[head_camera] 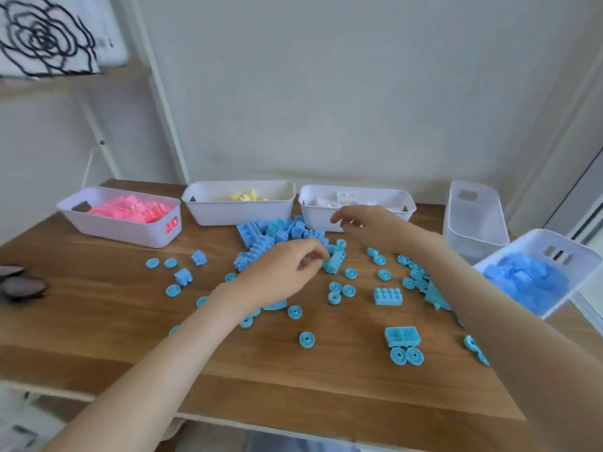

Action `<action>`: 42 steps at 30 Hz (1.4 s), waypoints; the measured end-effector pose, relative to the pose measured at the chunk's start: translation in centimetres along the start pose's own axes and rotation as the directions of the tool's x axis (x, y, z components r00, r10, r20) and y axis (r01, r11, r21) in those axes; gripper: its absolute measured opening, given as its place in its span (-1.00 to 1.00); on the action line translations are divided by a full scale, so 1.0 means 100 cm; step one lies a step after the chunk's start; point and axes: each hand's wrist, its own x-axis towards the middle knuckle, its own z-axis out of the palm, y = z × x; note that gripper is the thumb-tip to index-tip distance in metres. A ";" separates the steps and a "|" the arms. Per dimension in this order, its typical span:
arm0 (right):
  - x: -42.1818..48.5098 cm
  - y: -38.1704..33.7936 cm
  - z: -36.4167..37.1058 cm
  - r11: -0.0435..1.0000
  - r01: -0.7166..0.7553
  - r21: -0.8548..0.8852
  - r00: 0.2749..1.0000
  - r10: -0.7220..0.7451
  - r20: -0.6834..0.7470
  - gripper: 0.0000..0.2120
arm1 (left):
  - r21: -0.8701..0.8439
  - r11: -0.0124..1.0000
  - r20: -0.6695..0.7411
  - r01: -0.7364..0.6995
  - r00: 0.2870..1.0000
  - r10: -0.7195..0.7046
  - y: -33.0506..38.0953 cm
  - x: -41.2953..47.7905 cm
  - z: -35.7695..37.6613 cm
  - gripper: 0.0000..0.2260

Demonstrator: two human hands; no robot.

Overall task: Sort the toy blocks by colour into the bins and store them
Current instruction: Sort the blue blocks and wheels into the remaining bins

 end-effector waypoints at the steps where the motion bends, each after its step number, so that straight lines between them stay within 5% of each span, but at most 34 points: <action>1: 0.010 -0.004 0.011 1.000 0.007 -0.027 0.999 -0.006 0.038 -0.67 | 0.007 0.999 -0.018 0.033 0.999 -0.033 -0.011 -0.007 -0.007 -0.83; 10: 0.055 -0.023 0.057 0.978 -0.056 -0.202 0.980 0.092 0.174 -0.50 | 0.051 0.970 -0.262 0.238 0.941 -0.217 -0.071 -0.038 -0.035 -0.71; 19: 0.053 -0.013 0.051 0.985 -0.102 -0.137 0.972 0.128 0.195 -0.74 | 0.121 0.962 -0.159 0.245 0.961 -0.225 -0.081 -0.035 -0.027 -0.61; 30: 0.040 0.000 0.046 0.983 -0.173 -0.060 0.954 0.182 0.239 -0.66 | 0.217 0.900 -0.182 0.378 0.922 -0.343 -0.077 -0.005 -0.019 -0.49; 35: 0.032 0.004 0.037 0.988 -0.136 0.078 0.986 0.127 0.112 -0.48 | 0.216 0.896 -0.244 0.387 0.910 -0.335 -0.073 0.001 -0.015 -0.54; 39: 0.027 0.009 0.018 0.960 -0.167 0.226 0.986 0.167 0.020 -0.65 | 0.237 0.887 -0.260 0.397 0.905 -0.336 -0.071 0.009 -0.015 -0.64; 42: 0.027 0.016 0.014 0.971 -0.186 0.150 0.982 0.189 -0.004 -0.72 | 0.308 0.858 -0.299 0.412 0.897 -0.324 -0.072 0.017 -0.013 -0.76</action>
